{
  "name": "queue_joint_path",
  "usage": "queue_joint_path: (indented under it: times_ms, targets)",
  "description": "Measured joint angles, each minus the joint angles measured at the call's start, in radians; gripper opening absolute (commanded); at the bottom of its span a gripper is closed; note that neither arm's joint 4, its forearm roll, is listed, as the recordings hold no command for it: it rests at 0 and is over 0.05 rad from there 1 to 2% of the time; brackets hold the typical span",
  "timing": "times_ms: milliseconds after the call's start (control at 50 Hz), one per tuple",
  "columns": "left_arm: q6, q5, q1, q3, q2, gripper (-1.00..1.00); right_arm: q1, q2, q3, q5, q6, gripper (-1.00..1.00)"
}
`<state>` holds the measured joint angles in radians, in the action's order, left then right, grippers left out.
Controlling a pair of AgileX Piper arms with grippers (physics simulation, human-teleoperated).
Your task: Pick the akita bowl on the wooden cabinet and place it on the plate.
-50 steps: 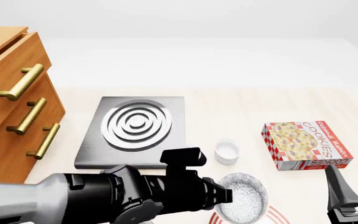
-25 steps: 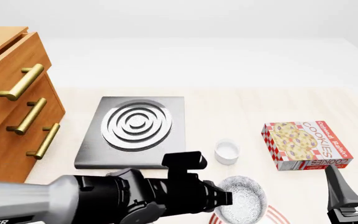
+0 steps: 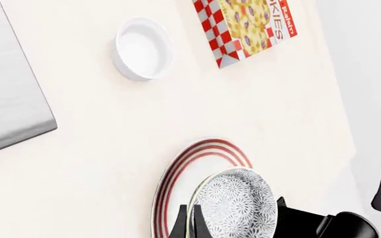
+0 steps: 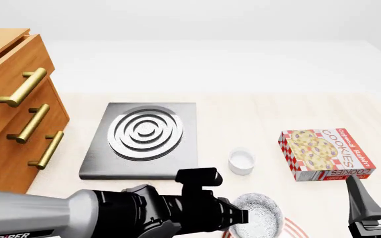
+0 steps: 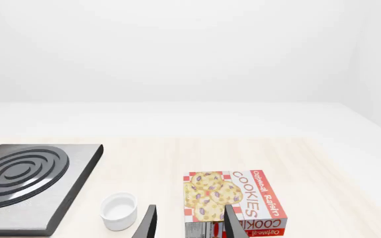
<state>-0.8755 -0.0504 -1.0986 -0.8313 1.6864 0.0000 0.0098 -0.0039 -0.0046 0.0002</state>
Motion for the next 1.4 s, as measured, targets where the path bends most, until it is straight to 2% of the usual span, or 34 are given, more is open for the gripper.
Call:
queue_joint_path:
  times_ms: [1400]
  targets:
    - [-0.029, -0.062, -0.049, -0.02, 0.109, -1.0, 0.0, 0.0, 0.0, 0.0, 0.0, 1.0]
